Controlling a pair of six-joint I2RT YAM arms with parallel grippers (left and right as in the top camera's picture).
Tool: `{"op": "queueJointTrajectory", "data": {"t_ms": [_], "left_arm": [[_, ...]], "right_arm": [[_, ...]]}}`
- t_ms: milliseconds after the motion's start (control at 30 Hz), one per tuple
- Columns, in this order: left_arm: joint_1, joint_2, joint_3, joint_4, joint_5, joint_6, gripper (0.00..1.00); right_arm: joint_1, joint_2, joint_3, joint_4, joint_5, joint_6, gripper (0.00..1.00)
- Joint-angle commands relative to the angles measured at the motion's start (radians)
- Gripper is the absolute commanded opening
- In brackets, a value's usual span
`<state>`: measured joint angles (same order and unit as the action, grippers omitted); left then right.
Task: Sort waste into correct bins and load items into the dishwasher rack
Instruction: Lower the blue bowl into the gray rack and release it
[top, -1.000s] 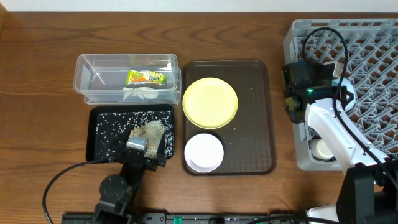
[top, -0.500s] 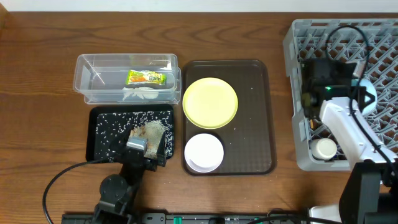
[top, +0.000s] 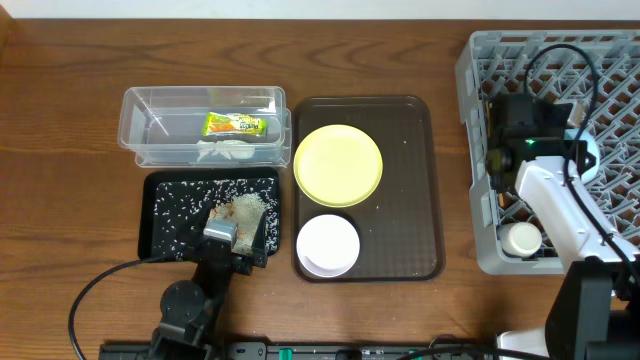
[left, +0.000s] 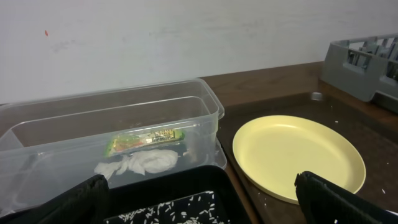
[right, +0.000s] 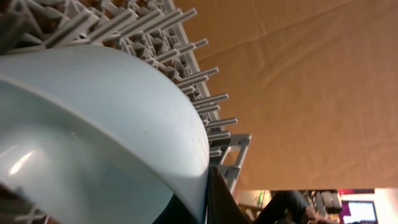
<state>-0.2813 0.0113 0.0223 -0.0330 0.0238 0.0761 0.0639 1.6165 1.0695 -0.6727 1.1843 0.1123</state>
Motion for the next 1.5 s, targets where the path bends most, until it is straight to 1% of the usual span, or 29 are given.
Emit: {"op": "queueJointTrajectory", "data": {"t_ms": [0,233,367,567,700,867,1033,1133,1300,1467], "left_arm": [[0.005,-0.005,-0.018,-0.036,-0.006,0.002,0.97],[0.005,-0.005,-0.018,-0.036,-0.006,0.002,0.97],[0.005,-0.005,-0.018,-0.036,-0.006,0.002,0.97],[0.005,-0.005,-0.018,-0.037,-0.006,0.002,0.97],[0.005,-0.005,-0.018,-0.036,-0.006,0.001,0.97],[0.005,-0.005,-0.018,-0.036,-0.006,0.002,0.97],[0.005,-0.005,-0.018,-0.037,-0.006,0.002,0.97],[0.005,-0.005,-0.018,-0.036,-0.006,0.002,0.97],[0.005,-0.005,-0.018,-0.037,-0.006,0.002,0.97],[0.005,-0.005,-0.018,-0.036,-0.005,0.002,0.97]], "right_arm": [[0.047,0.005,-0.005,-0.008,-0.051,-0.002,0.01],[0.065,0.005,-0.005,-0.039,-0.038,0.000,0.02],[0.095,0.005,-0.005,-0.045,-0.037,0.029,0.02],[0.098,0.005,0.007,0.010,0.127,0.018,0.01],[0.100,0.005,0.010,0.068,0.092,-0.054,0.01],[0.101,0.005,0.008,0.040,-0.018,-0.042,0.01],[0.095,0.006,0.003,0.041,-0.013,-0.027,0.01],[0.084,0.006,0.003,0.063,0.021,-0.028,0.01],[0.054,0.005,0.003,0.137,0.023,-0.085,0.02],[0.047,0.006,0.003,0.164,-0.006,-0.092,0.01]]}}
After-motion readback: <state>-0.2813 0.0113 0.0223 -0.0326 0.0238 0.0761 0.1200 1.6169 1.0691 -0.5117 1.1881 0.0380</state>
